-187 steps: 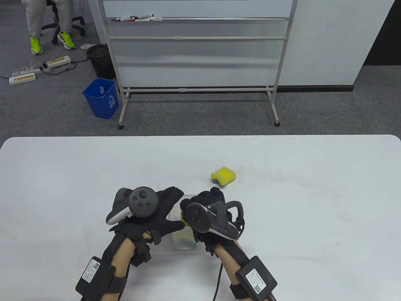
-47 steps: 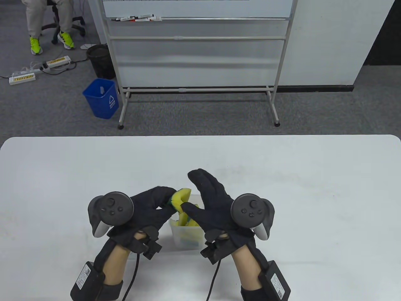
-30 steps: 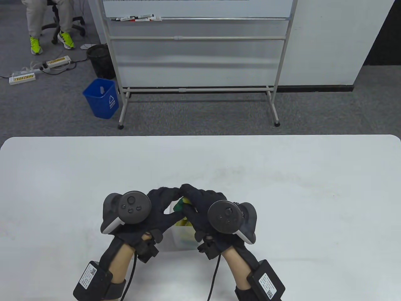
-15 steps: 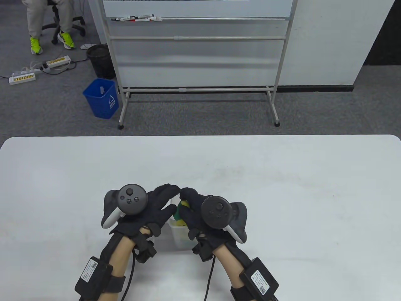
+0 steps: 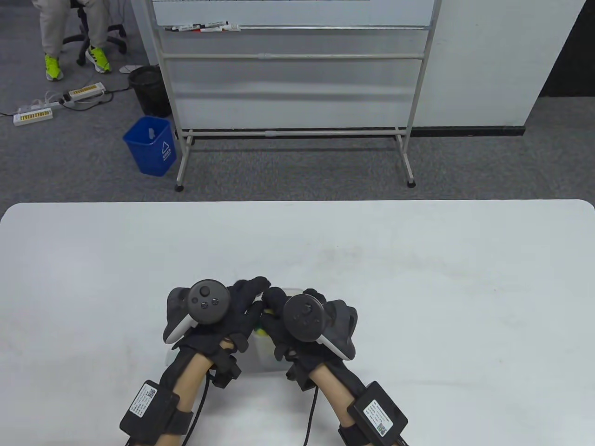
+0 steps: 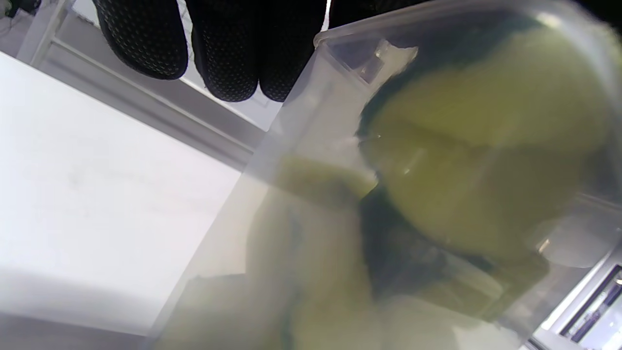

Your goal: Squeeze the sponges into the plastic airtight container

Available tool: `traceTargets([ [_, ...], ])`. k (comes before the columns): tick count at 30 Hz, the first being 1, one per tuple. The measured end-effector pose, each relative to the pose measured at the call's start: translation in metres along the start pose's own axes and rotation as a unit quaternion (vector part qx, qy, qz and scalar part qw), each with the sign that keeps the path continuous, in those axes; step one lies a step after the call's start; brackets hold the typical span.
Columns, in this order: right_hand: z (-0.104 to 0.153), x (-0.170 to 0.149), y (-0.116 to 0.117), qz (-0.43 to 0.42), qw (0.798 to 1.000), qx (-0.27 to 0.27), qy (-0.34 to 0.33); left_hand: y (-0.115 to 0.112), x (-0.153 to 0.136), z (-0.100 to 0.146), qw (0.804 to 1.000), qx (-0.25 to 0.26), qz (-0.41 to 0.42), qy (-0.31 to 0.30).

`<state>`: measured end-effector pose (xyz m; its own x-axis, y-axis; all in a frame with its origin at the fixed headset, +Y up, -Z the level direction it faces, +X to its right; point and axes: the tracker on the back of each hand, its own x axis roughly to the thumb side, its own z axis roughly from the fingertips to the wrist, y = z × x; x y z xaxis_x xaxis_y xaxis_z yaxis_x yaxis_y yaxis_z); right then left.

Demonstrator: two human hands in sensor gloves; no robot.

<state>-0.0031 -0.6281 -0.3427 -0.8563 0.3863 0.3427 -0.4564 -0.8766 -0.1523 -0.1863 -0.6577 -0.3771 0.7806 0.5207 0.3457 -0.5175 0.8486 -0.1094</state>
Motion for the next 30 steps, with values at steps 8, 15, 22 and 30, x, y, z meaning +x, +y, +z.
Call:
traceTargets([
  [8,-0.001,0.000,0.005,0.017,0.999,0.031,-0.002,-0.002,0.003,0.001,1.000,0.004,-0.022,0.003],
  [15,-0.003,0.000,0.010,0.031,0.996,0.085,-0.019,-0.003,0.000,0.001,1.000,0.002,-0.003,0.009],
  [22,-0.003,-0.004,0.010,0.001,0.986,0.163,-0.033,-0.003,0.001,0.001,1.000,-0.002,0.001,0.015],
  [30,-0.002,0.004,0.021,0.047,0.977,0.208,-0.019,-0.004,-0.001,0.001,1.000,-0.003,0.007,0.014],
])
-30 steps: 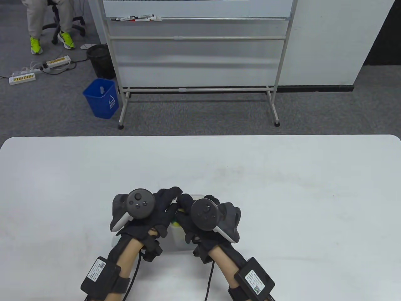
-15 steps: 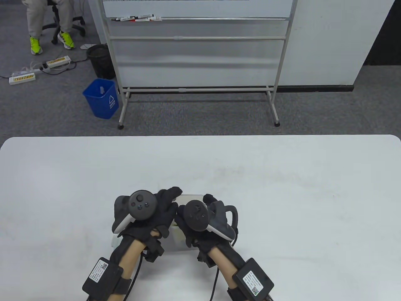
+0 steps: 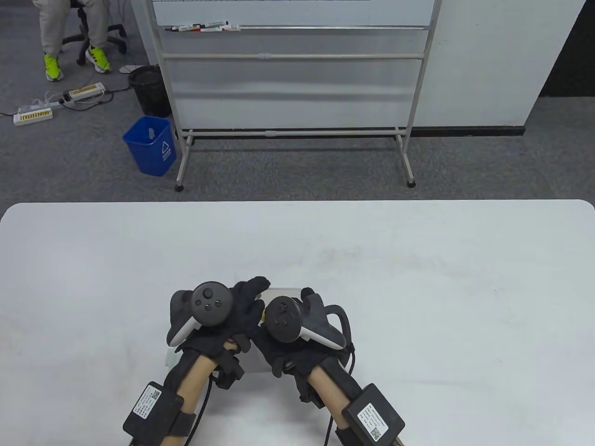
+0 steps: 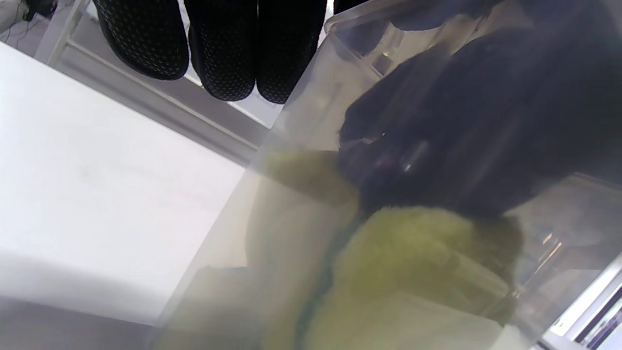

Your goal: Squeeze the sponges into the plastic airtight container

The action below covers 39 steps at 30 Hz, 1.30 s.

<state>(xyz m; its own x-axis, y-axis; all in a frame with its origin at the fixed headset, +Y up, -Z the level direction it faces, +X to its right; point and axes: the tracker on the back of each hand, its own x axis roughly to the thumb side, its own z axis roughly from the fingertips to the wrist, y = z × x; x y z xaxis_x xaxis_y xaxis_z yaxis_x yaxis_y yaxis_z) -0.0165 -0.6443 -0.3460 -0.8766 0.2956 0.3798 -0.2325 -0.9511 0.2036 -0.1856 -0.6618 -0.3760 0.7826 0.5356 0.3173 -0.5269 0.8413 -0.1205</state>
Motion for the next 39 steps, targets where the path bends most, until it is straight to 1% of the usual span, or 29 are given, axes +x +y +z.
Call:
traceTargets([
  [2,-0.004,-0.002,-0.001,-0.015,0.999,0.032,0.020,0.000,0.000,0.000,1.000,-0.001,0.006,0.002],
  [4,-0.007,-0.004,0.000,-0.009,0.998,0.051,0.030,-0.001,0.000,0.000,1.000,0.001,0.004,0.004],
  [6,-0.011,-0.007,0.001,-0.014,0.998,0.053,0.043,-0.001,-0.002,0.000,1.000,0.003,0.012,0.005],
  [7,-0.011,-0.007,0.001,-0.036,0.996,0.066,0.047,-0.001,-0.002,-0.001,1.000,0.001,0.017,0.005],
  [10,-0.011,-0.006,0.001,-0.025,0.997,0.064,0.044,-0.001,-0.002,-0.001,1.000,0.001,0.019,0.002],
  [14,-0.007,-0.008,0.001,-0.034,0.998,0.054,0.028,-0.002,-0.002,-0.001,1.000,0.000,0.020,-0.001],
  [17,-0.004,-0.011,-0.003,-0.074,0.997,0.023,0.012,-0.002,-0.001,-0.002,1.000,0.002,0.015,0.000],
  [22,0.005,-0.018,-0.018,-0.103,0.995,-0.011,-0.002,-0.002,-0.001,-0.002,1.000,0.007,0.014,-0.002],
  [27,0.013,-0.026,-0.032,-0.140,0.990,-0.034,-0.014,-0.002,-0.001,-0.002,1.000,0.009,0.022,-0.004],
  [33,0.027,-0.039,-0.052,-0.171,0.979,-0.110,-0.018,-0.002,-0.002,-0.001,1.000,0.011,0.026,-0.005],
  [38,0.044,-0.057,-0.073,-0.212,0.958,-0.194,-0.015,-0.002,-0.003,-0.001,0.999,0.012,0.033,-0.008],
  [39,0.046,-0.060,-0.075,-0.217,0.955,-0.200,-0.011,-0.003,-0.003,-0.001,0.999,0.013,0.035,-0.009],
])
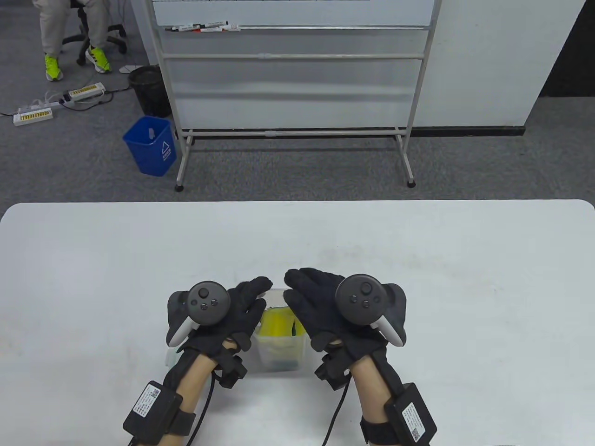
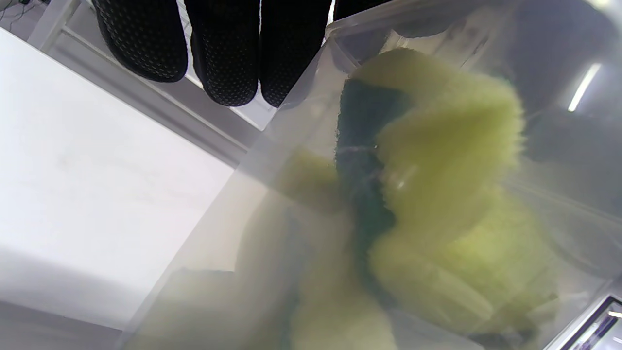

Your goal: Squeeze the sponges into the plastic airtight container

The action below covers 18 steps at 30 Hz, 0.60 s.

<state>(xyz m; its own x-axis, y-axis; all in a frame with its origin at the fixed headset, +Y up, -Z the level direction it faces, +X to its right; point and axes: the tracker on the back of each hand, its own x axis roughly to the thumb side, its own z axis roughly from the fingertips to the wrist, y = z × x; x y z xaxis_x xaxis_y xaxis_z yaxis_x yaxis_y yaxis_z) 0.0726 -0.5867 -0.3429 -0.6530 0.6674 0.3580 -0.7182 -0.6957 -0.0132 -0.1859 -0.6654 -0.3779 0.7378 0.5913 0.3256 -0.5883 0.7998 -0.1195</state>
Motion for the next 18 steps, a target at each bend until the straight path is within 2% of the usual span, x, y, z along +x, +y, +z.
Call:
traceTargets([
  [6,0.002,-0.017,-0.015,-0.013,0.999,-0.027,0.033,0.002,-0.001,0.000,1.000,-0.006,0.008,-0.006],
  [11,0.001,-0.025,-0.016,-0.010,0.999,-0.029,0.044,0.029,-0.013,0.004,1.000,-0.016,0.007,0.007],
  [14,0.001,-0.028,-0.019,-0.010,0.998,-0.032,0.051,0.034,-0.032,0.006,0.987,-0.130,-0.067,0.065],
  [15,0.001,-0.029,-0.021,-0.015,0.998,-0.033,0.053,0.027,-0.040,0.005,0.970,-0.195,-0.107,0.099],
  [17,0.002,-0.030,-0.021,-0.018,0.998,-0.033,0.052,0.010,-0.051,0.008,0.938,-0.265,-0.164,0.150],
  [18,0.002,-0.030,-0.022,-0.020,0.998,-0.032,0.052,0.000,-0.057,0.011,0.928,-0.279,-0.190,0.160],
])
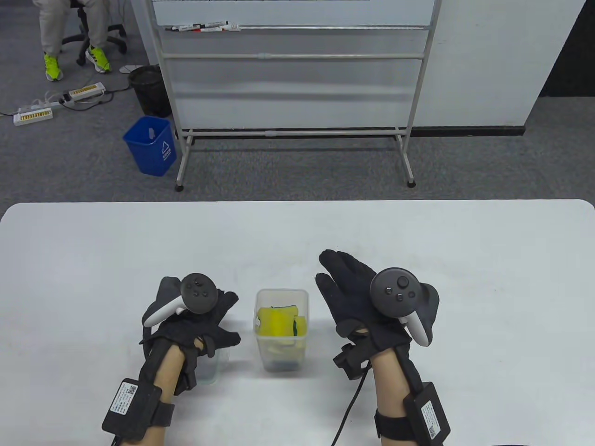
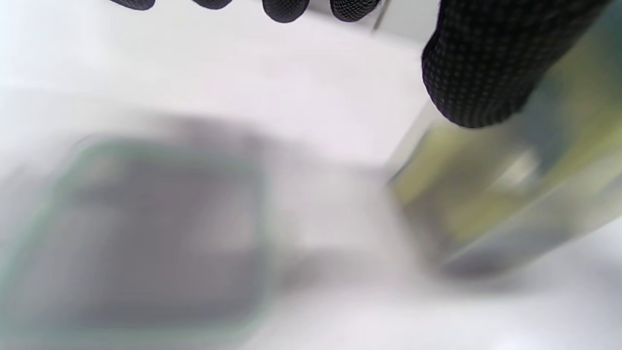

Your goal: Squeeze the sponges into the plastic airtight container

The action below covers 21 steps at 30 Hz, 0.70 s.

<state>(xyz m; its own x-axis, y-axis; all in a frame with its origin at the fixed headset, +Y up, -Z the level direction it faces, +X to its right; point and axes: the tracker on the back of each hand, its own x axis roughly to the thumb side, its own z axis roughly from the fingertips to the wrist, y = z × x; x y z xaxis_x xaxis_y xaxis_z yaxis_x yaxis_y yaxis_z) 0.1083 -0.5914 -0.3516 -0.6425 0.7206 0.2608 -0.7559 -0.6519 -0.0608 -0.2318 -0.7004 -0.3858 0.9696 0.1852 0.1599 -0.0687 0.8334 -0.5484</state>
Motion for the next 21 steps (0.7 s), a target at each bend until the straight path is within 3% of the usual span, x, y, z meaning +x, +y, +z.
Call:
traceTargets([
  [4,0.001,0.001,-0.004,-0.004,1.000,-0.005,-0.001,-0.026,-0.009,-0.010,0.998,-0.061,-0.007,0.010],
  [7,0.002,0.001,-0.007,-0.005,1.000,-0.005,-0.002,-0.036,-0.013,-0.007,0.992,-0.085,-0.092,0.029],
  [10,0.003,0.001,-0.007,-0.007,1.000,-0.006,-0.002,-0.052,-0.022,-0.005,0.990,-0.090,-0.103,0.028],
  [14,0.004,0.000,-0.009,-0.005,1.000,-0.007,0.002,-0.059,-0.027,-0.003,0.990,-0.052,-0.129,0.021],
  [21,0.005,0.002,-0.006,0.007,1.000,-0.006,-0.002,-0.055,-0.034,-0.013,0.992,-0.032,-0.121,-0.009],
])
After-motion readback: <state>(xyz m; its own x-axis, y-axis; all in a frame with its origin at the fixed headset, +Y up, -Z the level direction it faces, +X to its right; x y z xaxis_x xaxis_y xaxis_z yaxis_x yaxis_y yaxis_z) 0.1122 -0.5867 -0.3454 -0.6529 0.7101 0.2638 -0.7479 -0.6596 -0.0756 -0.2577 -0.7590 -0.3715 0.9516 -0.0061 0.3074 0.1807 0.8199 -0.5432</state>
